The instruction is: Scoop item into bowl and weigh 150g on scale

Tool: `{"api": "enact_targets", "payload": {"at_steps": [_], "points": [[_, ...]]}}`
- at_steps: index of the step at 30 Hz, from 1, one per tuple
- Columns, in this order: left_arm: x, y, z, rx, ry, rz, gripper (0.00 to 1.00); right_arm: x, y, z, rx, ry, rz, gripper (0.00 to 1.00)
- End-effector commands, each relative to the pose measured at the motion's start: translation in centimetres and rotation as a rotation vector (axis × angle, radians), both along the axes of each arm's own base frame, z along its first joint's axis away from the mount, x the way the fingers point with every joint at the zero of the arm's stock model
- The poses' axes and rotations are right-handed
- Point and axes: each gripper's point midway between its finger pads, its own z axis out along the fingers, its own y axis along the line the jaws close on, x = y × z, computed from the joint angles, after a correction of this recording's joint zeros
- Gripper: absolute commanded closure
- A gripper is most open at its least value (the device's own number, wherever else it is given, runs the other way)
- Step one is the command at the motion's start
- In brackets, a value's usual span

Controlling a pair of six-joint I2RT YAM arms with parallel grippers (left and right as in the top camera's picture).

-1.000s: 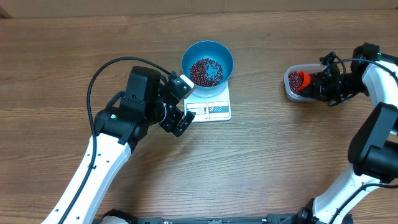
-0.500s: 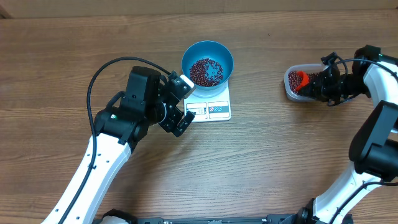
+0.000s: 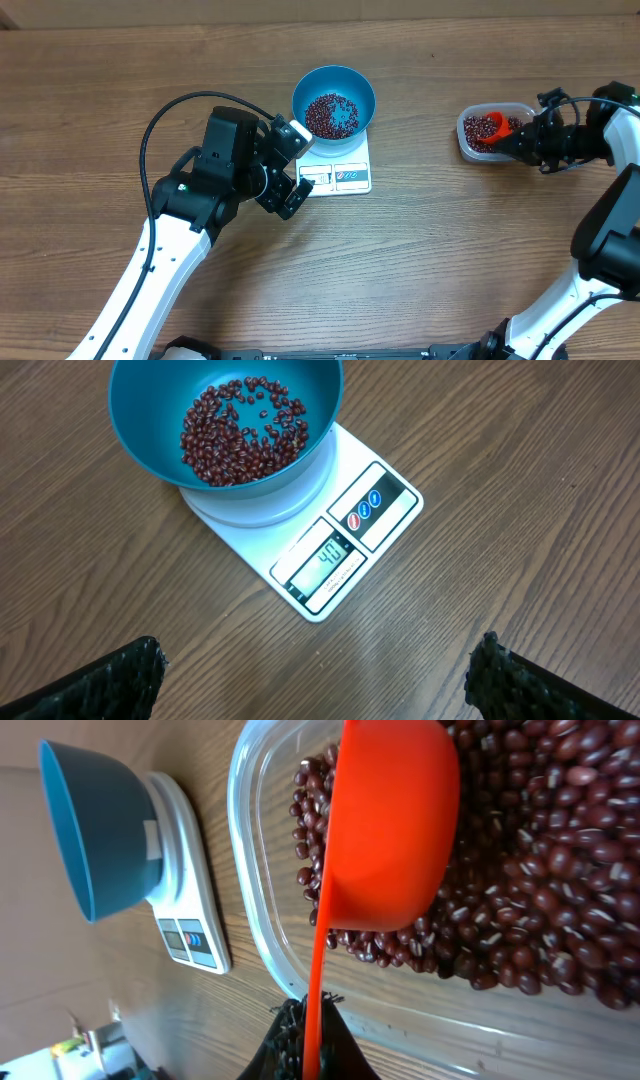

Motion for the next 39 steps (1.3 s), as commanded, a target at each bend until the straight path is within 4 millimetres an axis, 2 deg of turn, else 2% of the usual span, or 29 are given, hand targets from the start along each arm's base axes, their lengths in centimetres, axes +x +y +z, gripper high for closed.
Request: {"api": "enact_targets", "payload": {"at_steps": [1,17,26,31,39], "points": [[-0.1,-0.3,-0.2,-0.007,0.008,-0.003,0.01,0.4,-0.5,1.0,0.061,-0.046,-0.019,0.96],[-0.1,-0.3,-0.2,-0.007,0.008,-0.003,0.01,-1.6,-2.1,4.2,0.243,-0.152,-0.055,0.96],[-0.1,-0.3,-0.2,-0.007,0.008,-0.003,0.0,-1.9,-0.4,7.2,0.381,-0.241,-0.042,0.96],[-0.1,-0.3,-0.2,-0.007,0.008,-0.003,0.0,-1.6,1.8,7.5,0.409,-0.231,0.005,0.96],[-0.1,-0.3,-0.2,-0.007,0.008,-0.003,0.0,-0.5,8.5,8.4,0.465,-0.268,0.164,0.96]]}}
